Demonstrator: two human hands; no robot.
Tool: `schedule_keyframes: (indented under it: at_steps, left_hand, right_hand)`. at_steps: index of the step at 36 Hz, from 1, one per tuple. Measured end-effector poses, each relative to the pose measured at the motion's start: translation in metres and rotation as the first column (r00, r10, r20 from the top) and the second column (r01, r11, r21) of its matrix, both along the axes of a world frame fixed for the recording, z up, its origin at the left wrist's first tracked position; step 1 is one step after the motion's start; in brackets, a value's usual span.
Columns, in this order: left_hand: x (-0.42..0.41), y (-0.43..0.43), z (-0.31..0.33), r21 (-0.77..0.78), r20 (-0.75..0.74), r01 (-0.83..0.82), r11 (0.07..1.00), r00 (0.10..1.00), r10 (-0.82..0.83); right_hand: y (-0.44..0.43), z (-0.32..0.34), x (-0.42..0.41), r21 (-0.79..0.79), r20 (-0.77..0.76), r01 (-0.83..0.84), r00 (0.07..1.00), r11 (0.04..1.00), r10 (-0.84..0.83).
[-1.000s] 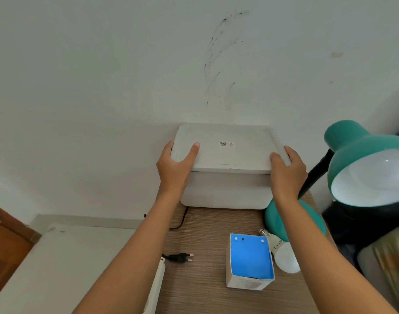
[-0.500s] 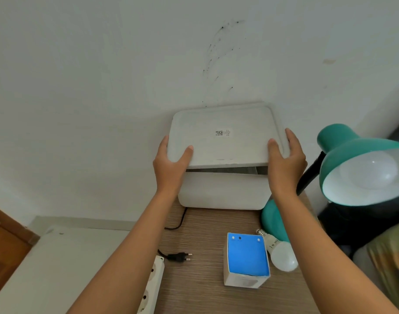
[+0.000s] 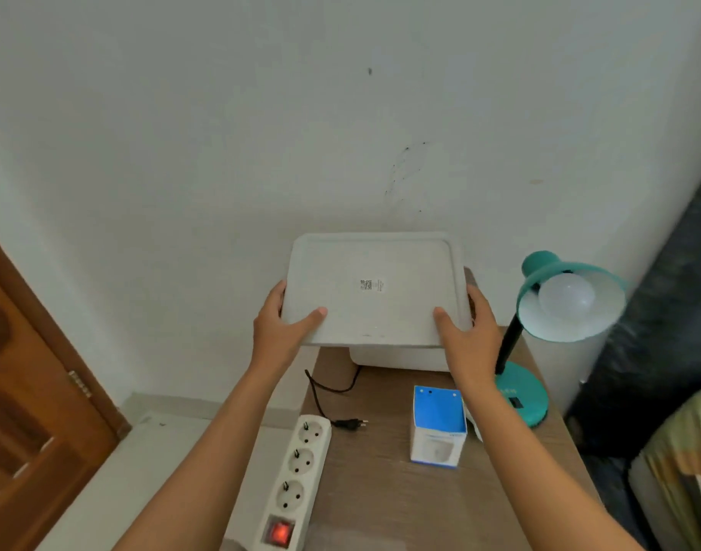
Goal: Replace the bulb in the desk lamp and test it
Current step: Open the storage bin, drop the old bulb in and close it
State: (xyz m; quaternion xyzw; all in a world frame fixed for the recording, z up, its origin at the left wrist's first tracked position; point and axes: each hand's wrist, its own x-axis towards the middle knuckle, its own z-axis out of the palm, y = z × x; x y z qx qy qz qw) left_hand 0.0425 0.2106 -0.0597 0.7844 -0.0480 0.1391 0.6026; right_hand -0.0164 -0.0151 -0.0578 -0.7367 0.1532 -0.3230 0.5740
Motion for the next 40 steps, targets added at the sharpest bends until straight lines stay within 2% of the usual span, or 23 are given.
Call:
schedule_keyframes:
  at_steps: [5, 12, 19, 24, 36, 40]
  left_hand:
    - [-0.056, 0.016, -0.006, 0.085, -0.041, 0.006, 0.996, 0.999, -0.002]
    - [-0.143, 0.018, -0.043, 0.123, -0.092, 0.024, 0.992, 0.996, -0.012]
    - [-0.212, 0.02, -0.093, 0.143, -0.216, 0.059, 0.988, 0.976, -0.027]
    - [-0.245, 0.024, -0.119, 0.183, -0.297, 0.109, 0.977, 0.954, -0.051]
    - [-0.244, -0.003, -0.152, 0.379, -0.371, 0.204, 0.903, 0.927, -0.054]
    - [-0.24, -0.015, -0.158, 0.35, -0.409, 0.209, 0.913, 0.911, -0.051]
  right_hand:
    - [0.009, -0.01, -0.062, -0.022, -0.058, -0.05, 0.997, 0.999, 0.048]
    - [0.012, -0.03, -0.156, -0.116, -0.126, -0.072, 0.99, 0.991, 0.058]
    - [0.009, -0.076, -0.234, -0.167, -0.226, -0.077, 0.973, 0.983, 0.038]
    - [0.008, -0.111, -0.277, -0.17, -0.354, -0.125, 0.933, 0.978, 0.058]
    - [-0.012, -0.144, -0.266, -0.203, -0.513, -0.152, 0.858, 0.967, 0.027]
    - [-0.022, -0.151, -0.249, -0.243, -0.599, -0.155, 0.8, 0.958, -0.023]
